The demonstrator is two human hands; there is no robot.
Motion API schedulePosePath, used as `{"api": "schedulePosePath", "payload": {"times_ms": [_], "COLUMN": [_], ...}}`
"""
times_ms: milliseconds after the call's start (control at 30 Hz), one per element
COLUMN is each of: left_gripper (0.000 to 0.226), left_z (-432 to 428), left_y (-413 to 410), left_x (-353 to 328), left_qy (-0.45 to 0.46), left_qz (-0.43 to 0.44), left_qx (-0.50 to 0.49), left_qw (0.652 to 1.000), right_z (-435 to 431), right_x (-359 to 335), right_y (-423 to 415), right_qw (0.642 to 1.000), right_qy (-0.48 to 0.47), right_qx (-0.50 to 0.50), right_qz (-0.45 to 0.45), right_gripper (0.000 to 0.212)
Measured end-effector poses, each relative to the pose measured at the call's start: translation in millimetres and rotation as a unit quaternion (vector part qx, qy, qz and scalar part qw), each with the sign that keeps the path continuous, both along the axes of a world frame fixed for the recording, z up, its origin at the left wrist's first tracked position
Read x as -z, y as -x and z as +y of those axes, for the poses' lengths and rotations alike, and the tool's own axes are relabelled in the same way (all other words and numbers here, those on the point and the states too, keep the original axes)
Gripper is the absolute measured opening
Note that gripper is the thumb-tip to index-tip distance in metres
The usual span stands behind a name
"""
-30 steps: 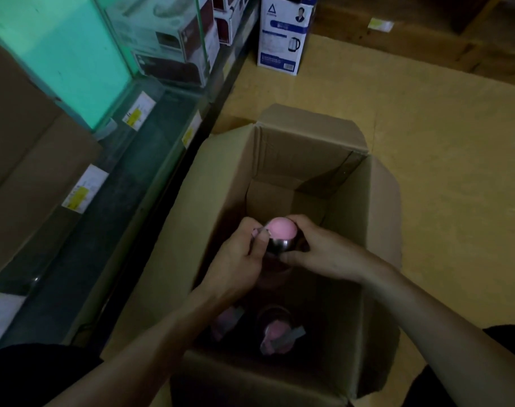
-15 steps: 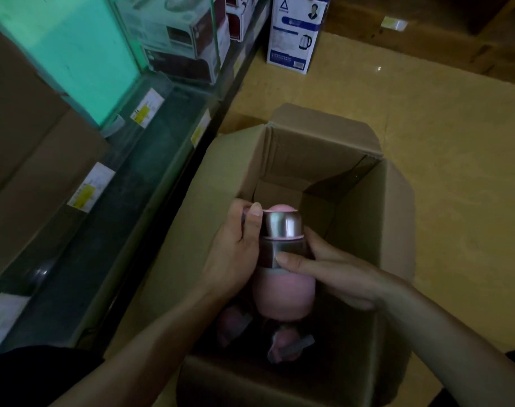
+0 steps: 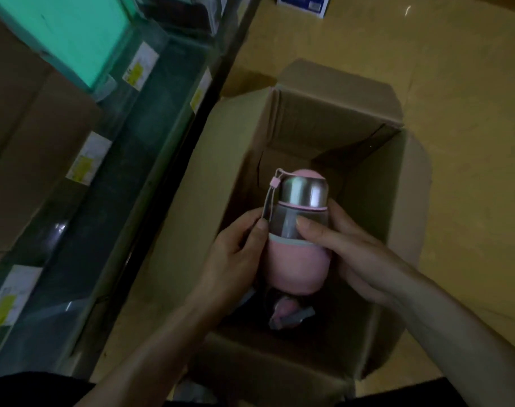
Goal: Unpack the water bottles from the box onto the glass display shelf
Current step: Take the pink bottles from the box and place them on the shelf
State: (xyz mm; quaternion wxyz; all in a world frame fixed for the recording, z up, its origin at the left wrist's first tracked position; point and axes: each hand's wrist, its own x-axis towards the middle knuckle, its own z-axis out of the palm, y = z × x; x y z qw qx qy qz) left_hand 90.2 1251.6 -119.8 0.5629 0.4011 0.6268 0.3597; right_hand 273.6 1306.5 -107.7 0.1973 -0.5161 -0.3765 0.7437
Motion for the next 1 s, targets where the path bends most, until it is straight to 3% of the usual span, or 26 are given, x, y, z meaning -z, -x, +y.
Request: {"api": "schedulePosePath", "payload": {"times_ms": [300, 467, 733, 1000], "left_gripper": [0.036, 0.038, 0.040, 0.047], "left_z": [-20.0, -29.3, -72.3, -88.8], "left_y": [-17.4, -24.9, -29.3, -25.1], "left_x": [-56.9, -84.4, -153.9, -300.1], "left_qy": [0.104, 0.131, 0.168, 0.165], "left_qz": [-0.104, -0.132, -0.152, -0.182], "left_qx": [-0.033, -0.068, -0.076, -0.067], "left_qw": [0.989, 0.980, 0.971, 0.967], "right_z": [-22.1, -32.2, -62.6, -77.8], "right_x": [-48.7, -76.7, -145.5, -284.0], "right_y": [7.0, 12.1, -4.6, -7.3], "right_qw": [0.996, 0.992, 0.988, 0.991], "right_qy": [0.061, 0.082, 0.152, 0.134], "right_qx": [0.066, 0.097, 0.023, -0.015], "right_qz": [-0.019, -0.024, 0.014, 0.004], "right_gripper": [0.063, 0.048, 0.046, 0.042]}}
